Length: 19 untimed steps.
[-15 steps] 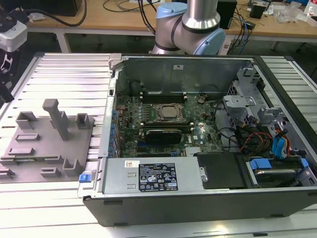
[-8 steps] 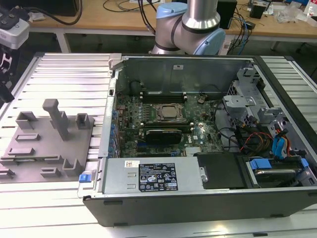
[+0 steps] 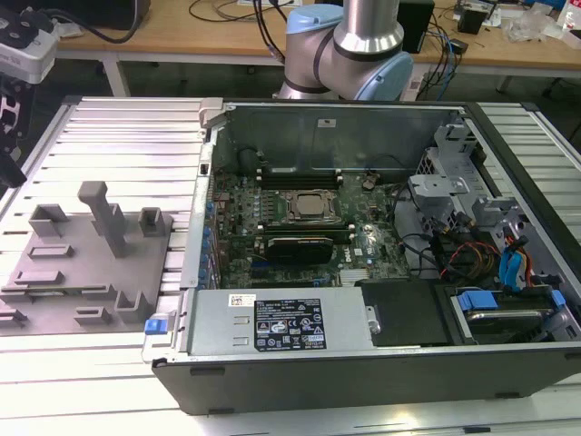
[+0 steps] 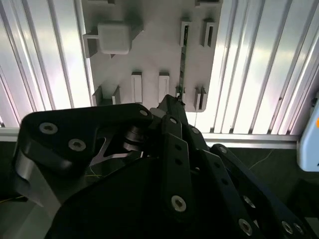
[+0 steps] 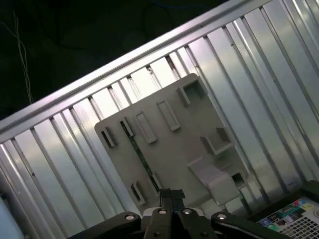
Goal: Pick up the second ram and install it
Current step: 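Pick up the second ram and move it above second insertion slot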
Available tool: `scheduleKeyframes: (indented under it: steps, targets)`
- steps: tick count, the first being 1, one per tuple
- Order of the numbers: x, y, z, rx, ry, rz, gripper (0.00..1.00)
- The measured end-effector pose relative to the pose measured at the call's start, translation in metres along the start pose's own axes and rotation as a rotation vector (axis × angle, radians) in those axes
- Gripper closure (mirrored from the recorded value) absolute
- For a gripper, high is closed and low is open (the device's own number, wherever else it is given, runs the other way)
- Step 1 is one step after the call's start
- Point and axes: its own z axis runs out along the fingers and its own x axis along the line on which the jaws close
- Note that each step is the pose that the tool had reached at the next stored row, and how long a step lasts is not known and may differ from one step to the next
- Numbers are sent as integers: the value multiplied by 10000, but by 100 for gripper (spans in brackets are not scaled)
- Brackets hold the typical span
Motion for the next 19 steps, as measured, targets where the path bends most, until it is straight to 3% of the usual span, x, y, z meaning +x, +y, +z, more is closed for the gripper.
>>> scheduleKeyframes:
  steps: [2, 14, 19]
  targets:
    - [0, 0, 0, -5, 2, -430, 89]
    - [0, 0, 0, -20, 8, -1774, 89]
    - [0, 0, 0, -28, 12, -2588, 89]
